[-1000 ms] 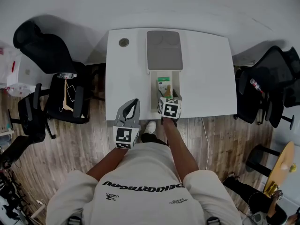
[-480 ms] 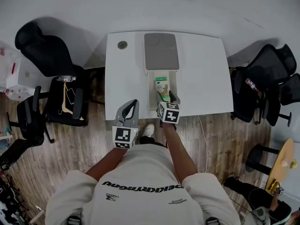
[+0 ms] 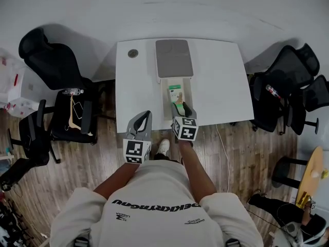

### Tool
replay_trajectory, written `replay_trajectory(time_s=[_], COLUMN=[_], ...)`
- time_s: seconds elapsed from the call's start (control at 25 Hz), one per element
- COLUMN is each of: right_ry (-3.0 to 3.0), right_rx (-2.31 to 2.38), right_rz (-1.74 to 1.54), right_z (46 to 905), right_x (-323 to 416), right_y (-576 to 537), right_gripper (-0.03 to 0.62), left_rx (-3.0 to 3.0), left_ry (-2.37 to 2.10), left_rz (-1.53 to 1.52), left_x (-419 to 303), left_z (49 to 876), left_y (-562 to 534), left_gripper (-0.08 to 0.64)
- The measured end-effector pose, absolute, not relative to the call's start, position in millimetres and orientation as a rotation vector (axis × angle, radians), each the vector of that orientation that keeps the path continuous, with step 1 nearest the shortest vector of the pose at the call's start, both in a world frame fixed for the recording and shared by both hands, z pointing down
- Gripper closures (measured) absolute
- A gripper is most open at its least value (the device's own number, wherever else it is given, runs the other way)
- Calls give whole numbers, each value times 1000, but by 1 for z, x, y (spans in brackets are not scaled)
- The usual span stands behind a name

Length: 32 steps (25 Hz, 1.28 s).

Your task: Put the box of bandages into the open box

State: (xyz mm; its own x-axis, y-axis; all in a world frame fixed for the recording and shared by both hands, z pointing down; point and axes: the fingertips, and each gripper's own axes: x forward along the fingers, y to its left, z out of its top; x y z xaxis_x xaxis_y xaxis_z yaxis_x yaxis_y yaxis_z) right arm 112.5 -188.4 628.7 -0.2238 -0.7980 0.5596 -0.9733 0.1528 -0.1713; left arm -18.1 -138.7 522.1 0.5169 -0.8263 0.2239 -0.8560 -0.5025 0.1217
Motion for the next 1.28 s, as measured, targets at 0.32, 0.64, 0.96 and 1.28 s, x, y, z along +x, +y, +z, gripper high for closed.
replay_trajectory(time_s=[0.32, 0.64, 0.96, 1.28], right_ry=[-2160, -2187, -2231, -2271], right_rx=[1712, 1762, 1812, 1796], right_rz=[650, 600, 538, 485], right_z=[604, 583, 560, 555], right_x=[104, 101, 104, 100], right_y=[-169, -153, -145, -136], right_gripper=[474, 532, 598, 598], left_rx=[2567, 2610, 2638, 2649], left_ry=[-1399, -1359, -1331, -1334], left_rz=[177, 163, 156, 165], left_x=[-18, -13, -8, -10], left_z=[514, 506, 501, 501], left_y=[-126, -119, -117, -118], left_gripper=[560, 560, 560, 560])
